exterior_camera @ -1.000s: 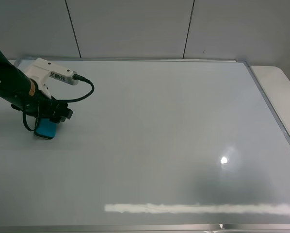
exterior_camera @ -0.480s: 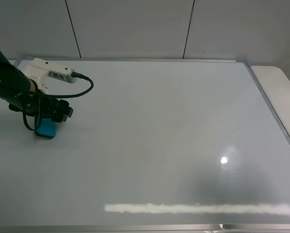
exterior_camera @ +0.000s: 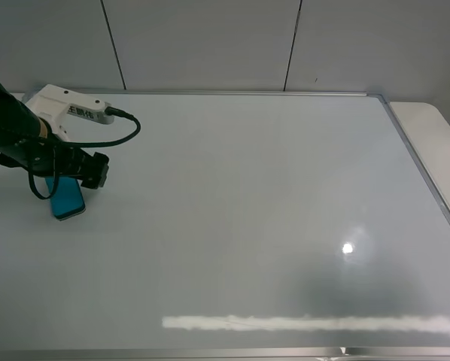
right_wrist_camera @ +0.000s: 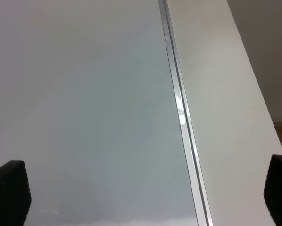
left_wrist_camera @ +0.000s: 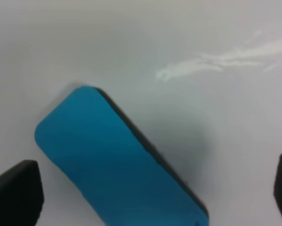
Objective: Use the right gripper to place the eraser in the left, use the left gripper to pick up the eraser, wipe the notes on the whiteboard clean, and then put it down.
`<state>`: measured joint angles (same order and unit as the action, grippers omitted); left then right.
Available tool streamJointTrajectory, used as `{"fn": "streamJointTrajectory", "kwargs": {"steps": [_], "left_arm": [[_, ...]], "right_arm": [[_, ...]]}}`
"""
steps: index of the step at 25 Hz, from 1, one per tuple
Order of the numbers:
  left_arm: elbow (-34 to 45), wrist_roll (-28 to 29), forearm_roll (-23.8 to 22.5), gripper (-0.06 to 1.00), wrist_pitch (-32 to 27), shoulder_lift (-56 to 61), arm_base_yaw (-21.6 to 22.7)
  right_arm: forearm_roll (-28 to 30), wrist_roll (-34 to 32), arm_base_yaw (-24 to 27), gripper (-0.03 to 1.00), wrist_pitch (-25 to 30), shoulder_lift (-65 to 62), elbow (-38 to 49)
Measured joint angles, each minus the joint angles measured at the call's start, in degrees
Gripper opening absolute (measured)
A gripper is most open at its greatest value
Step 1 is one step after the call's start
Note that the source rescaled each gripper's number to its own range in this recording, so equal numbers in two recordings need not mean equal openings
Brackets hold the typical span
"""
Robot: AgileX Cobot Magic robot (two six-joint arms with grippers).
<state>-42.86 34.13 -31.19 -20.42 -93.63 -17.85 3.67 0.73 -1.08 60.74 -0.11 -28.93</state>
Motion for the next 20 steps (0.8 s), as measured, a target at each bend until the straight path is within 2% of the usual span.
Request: {"fn": "streamJointTrajectory", "kwargs": {"steps": [12, 20], "left_arm": [[0.00, 0.00, 0.41, 1.00, -1.15, 2.07, 0.00], [0.00, 0.00, 3.49, 1.00, 1.36, 16.37, 0.00]], "right_arm": [[0.00, 0.00, 0.00, 1.00, 0.00, 0.00, 0.00], [0.00, 0.00, 0.00, 1.00, 0.00, 0.00, 0.00]]}}
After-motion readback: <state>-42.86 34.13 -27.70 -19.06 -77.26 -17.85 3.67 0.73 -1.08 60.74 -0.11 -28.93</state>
